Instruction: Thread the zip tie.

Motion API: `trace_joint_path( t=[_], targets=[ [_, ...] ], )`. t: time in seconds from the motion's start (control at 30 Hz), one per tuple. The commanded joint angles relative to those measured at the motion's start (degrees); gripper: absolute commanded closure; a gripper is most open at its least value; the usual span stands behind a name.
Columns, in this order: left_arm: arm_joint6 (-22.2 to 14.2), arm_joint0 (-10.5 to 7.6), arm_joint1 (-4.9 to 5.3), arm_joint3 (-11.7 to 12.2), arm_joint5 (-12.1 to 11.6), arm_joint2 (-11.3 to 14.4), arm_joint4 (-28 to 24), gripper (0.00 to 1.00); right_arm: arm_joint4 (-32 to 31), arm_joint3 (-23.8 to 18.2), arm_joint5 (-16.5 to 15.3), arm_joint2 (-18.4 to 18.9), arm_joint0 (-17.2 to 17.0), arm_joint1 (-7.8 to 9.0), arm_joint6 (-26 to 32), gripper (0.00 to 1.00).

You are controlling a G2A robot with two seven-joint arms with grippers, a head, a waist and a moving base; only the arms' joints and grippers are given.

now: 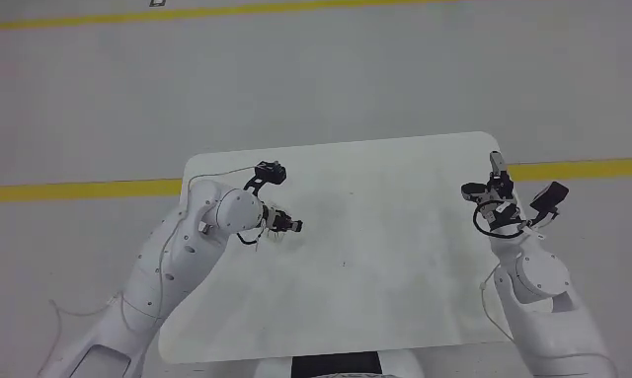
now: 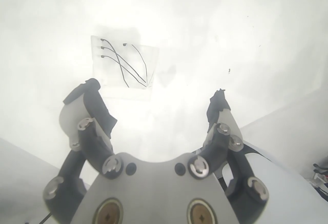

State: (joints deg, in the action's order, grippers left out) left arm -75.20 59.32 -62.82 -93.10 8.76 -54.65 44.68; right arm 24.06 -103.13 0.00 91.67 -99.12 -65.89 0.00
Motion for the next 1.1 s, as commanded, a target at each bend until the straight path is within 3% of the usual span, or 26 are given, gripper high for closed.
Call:
trace_joint_path(
  t=[0.0, 0.13, 0.2, 0.23, 0.47, 0.57, 0.87, 1.07],
  targets=[
    [0.0, 0.01, 0.00, 0.0, 0.0, 0.0, 0.0, 0.00, 0.0, 0.0, 0.0, 0.0, 0.0, 0.00, 0.0, 0.00],
    [0.6, 0.29, 0.02, 0.5, 0.3, 0.2, 0.8, 0.00, 0.0, 0.0, 0.0, 0.0, 0.0, 0.00, 0.0, 0.00],
    [1.1, 0.39, -0.03, 1.0, 1.7, 1.0, 2.5, 0.00, 0.0, 0.0, 0.0, 0.0, 0.0, 0.00, 0.0, 0.00],
    [0.6, 0.00, -0.15, 1.2, 3.2, 1.4, 2.7, 0.00, 0.0, 0.0, 0.0, 0.0, 0.0, 0.00, 0.0, 0.00],
    [-1.5, -3.74, -1.30, 6.0, 6.2, 5.2, 3.5, 0.00, 0.0, 0.0, 0.0, 0.0, 0.0, 0.00, 0.0, 0.00],
    [-1.6, -4.74, -1.58, 6.3, 6.2, 6.1, 3.6, 0.00, 0.0, 0.0, 0.0, 0.0, 0.0, 0.00, 0.0, 0.00],
    [-0.7, -4.45, -1.54, 6.9, 6.3, 5.7, 3.0, 0.00, 0.0, 0.0, 0.0, 0.0, 0.0, 0.00, 0.0, 0.00],
    [-2.5, -4.96, -1.51, 7.8, 6.4, 6.0, 3.2, 0.00, 0.0, 0.0, 0.0, 0.0, 0.0, 0.00, 0.0, 0.00]
  ],
)
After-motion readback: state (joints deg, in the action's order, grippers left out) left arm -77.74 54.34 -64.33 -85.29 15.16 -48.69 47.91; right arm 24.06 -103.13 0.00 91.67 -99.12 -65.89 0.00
